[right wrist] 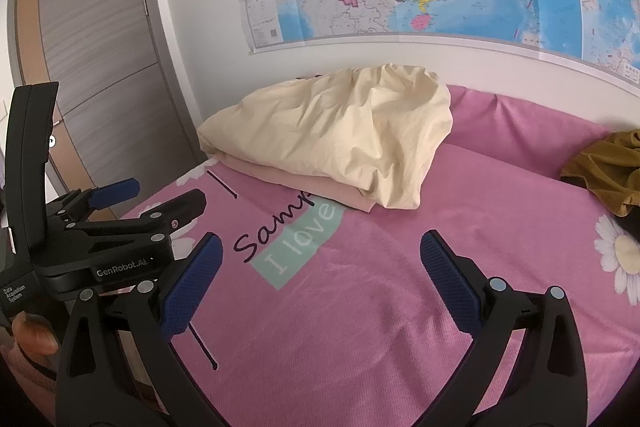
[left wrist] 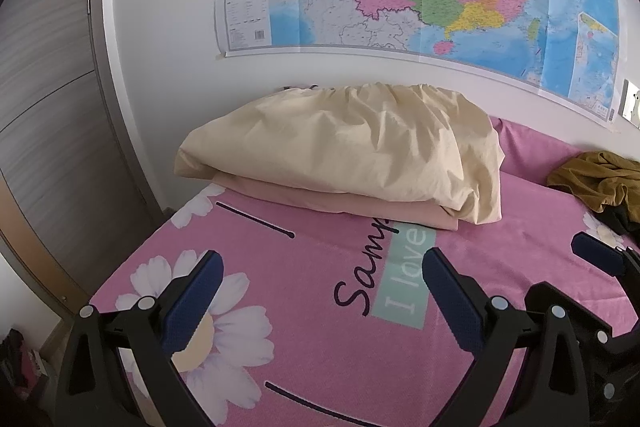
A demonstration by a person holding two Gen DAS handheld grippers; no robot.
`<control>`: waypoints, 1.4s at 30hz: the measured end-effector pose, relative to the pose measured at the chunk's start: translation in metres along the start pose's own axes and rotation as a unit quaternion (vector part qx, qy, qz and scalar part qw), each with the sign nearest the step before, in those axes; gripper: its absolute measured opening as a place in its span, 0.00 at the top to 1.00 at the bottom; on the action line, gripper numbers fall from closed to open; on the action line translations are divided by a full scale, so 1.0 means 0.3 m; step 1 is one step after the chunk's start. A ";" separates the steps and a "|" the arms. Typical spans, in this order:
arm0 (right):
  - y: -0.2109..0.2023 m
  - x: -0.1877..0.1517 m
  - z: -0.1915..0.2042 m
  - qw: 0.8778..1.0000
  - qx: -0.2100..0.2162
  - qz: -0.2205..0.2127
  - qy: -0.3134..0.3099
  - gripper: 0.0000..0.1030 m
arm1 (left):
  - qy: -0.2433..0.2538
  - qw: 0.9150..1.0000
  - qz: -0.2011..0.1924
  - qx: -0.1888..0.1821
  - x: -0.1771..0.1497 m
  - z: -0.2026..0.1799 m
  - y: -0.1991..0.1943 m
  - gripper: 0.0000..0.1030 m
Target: Fold large clothes
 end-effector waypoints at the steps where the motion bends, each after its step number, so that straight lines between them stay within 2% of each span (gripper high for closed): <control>1: -0.001 0.000 0.001 1.000 0.001 0.000 -0.001 0.05 | 0.000 1.000 0.000 0.000 0.001 0.001 0.000 0.06; 38: -0.002 0.008 0.024 1.000 0.001 -0.001 -0.007 0.05 | -0.004 1.000 0.001 0.012 0.003 0.023 -0.010 0.06; 42: -0.007 0.006 0.025 1.000 0.001 -0.002 -0.008 0.05 | 0.003 1.000 -0.014 0.015 0.001 0.021 -0.020 0.06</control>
Point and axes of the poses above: each gripper's, at about its wrist camera, not at the fingertips, and y roughly the way its jaws point, z to its left, x to its top, the point moved 1 cm from there along y, roughly the way its jaws point, and after that the axes turned 2 degrees about x, right-handed, at the moved point
